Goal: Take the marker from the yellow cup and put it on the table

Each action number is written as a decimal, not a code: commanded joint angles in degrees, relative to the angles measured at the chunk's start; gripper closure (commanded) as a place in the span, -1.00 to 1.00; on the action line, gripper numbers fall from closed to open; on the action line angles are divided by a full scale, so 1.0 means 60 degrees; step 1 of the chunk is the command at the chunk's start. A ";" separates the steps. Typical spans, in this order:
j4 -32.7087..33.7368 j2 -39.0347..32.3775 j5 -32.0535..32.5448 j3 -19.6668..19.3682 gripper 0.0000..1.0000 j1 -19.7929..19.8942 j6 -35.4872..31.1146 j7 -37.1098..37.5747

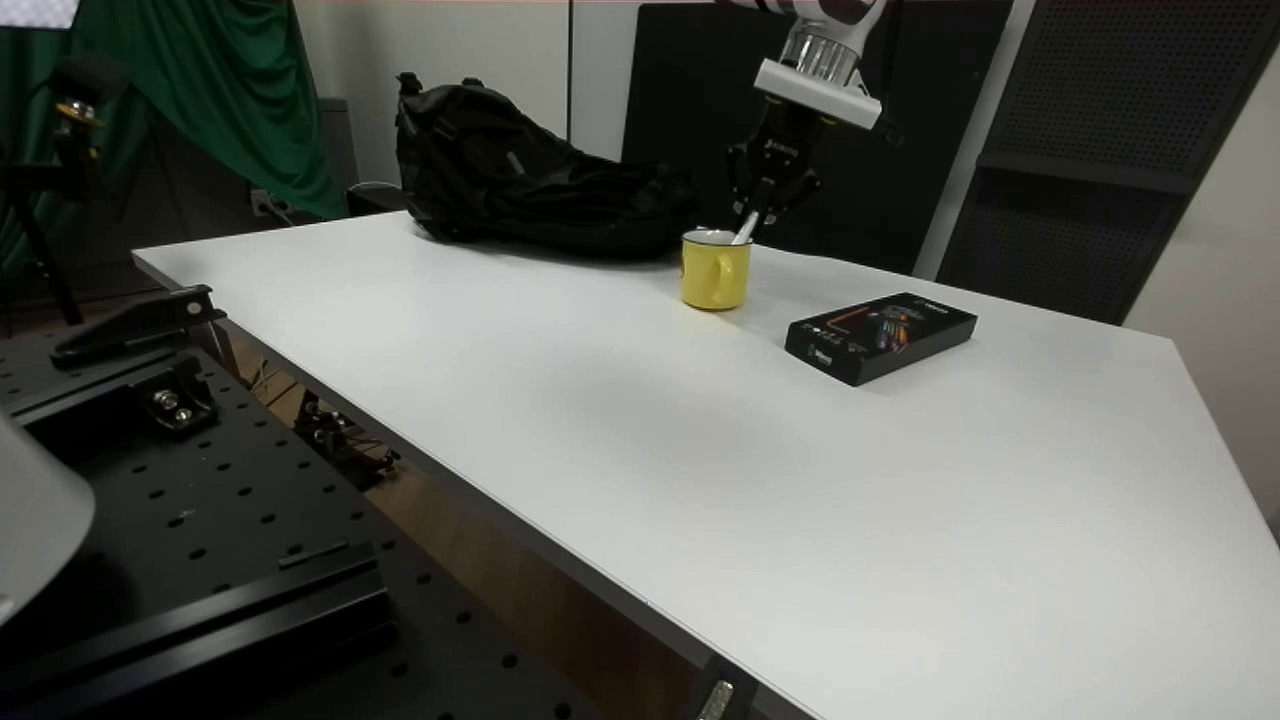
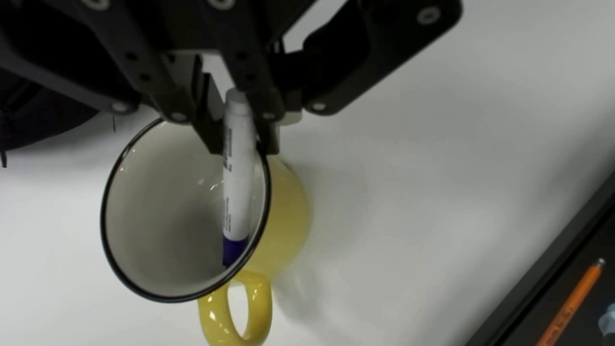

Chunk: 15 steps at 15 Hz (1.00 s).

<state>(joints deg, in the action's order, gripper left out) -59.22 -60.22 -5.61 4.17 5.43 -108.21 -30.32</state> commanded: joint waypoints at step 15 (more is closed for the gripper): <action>0.0111 0.0108 0.0358 -0.0017 -1.00 -0.0038 0.0102 0.0581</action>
<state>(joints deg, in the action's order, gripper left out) -59.19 -60.03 -4.84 3.99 5.40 -108.17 -29.20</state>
